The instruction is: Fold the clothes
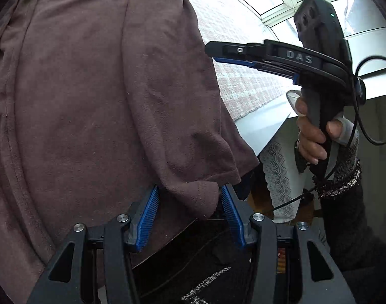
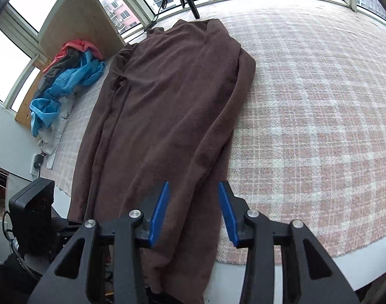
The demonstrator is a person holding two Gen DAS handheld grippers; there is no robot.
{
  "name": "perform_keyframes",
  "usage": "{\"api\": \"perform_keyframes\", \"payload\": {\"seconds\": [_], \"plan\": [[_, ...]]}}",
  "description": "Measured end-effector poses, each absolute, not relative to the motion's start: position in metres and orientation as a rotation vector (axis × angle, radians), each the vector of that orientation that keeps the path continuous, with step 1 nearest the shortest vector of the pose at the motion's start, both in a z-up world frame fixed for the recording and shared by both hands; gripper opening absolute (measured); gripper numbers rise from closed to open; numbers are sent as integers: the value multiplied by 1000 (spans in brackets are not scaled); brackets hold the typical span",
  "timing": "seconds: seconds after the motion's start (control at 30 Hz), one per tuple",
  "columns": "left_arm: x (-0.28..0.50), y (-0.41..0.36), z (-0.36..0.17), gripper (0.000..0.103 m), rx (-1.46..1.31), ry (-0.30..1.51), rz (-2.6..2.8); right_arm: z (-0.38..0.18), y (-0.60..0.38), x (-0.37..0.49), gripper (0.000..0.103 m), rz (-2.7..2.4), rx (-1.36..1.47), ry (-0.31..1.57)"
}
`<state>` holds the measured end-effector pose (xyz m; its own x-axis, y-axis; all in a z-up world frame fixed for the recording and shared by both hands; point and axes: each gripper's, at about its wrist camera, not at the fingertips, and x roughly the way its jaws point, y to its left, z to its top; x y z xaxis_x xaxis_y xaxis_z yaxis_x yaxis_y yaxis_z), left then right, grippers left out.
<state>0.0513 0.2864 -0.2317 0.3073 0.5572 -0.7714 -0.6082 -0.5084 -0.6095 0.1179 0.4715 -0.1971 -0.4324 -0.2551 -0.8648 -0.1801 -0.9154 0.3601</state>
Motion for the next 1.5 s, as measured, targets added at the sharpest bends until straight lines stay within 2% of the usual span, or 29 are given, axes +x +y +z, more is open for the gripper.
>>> {"api": "perform_keyframes", "payload": {"seconds": [0.03, 0.1, 0.13, 0.23, 0.4, 0.5, 0.53, 0.6, 0.63, 0.67, 0.73, 0.77, 0.83, 0.93, 0.97, 1.1, 1.2, 1.23, 1.27, 1.3, 1.33, 1.5], "plan": [[52, 286, -230, 47, -1540, 56, 1432, -203, 470, 111, 25, -2536, 1694, -613], [54, 287, -227, 47, -1524, 59, 1440, -211, 467, 104, 11, -2508, 1736, -578], [56, 287, -224, 43, -1503, 78, 1452, -212, 465, 103, 8, -2505, 1743, -549], [64, 287, -215, 19, -1437, 175, 1490, -210, 459, 103, 6, -2509, 1749, -450], [87, 281, -212, 17, -1361, 451, 1549, -201, 458, 104, 5, -2576, 1757, -310], [93, 281, -206, 17, -1339, 458, 1536, -201, 457, 103, 5, -2581, 1774, -269], [95, 283, -205, 18, -1325, 475, 1548, -201, 458, 103, 5, -2574, 1763, -279], [100, 288, -206, 28, -1303, 516, 1568, -203, 459, 103, 7, -2535, 1761, -331], [102, 290, -208, 28, -1296, 520, 1557, -203, 458, 102, 9, -2530, 1760, -334], [105, 293, -210, 23, -1292, 522, 1541, -202, 458, 103, 15, -2532, 1759, -329], [106, 296, -215, 9, -1289, 521, 1535, -201, 457, 103, 16, -2535, 1757, -318], [106, 298, -217, 6, -1288, 521, 1531, -201, 457, 103, 16, -2537, 1756, -313], [96, 291, -206, 5, -1315, 416, 1518, -200, 456, 103, 4, -2541, 1754, -302], [90, 274, -183, 5, -1294, 278, 1531, -198, 455, 104, 4, -2546, 1751, -285], [89, 269, -181, 7, -1300, 240, 1521, -194, 455, 105, 4, -2549, 1744, -276], [98, 269, -199, 19, -1345, 406, 1546, -197, 457, 99, 5, -2521, 1810, -167], [110, 272, -195, 20, -1336, 502, 1569, -198, 476, 95, 16, -2493, 1818, -234], [117, 276, -186, 26, -1277, 522, 1588, -194, 486, 94, 19, -2516, 1778, -277], [123, 281, -177, 39, -1216, 542, 1605, -189, 498, 90, 25, -2554, 1731, -337], [124, 290, -177, 46, -1203, 549, 1597, -185, 511, 86, 29, -2592, 1687, -401], [125, 299, -177, 55, -1190, 555, 1588, -183, 522, 78, 29, -2624, 1662, -444], [129, 344, -178, 55, -1129, 584, 1544, -190, 555, 22, 29, -2700, 1638, -531]]}}
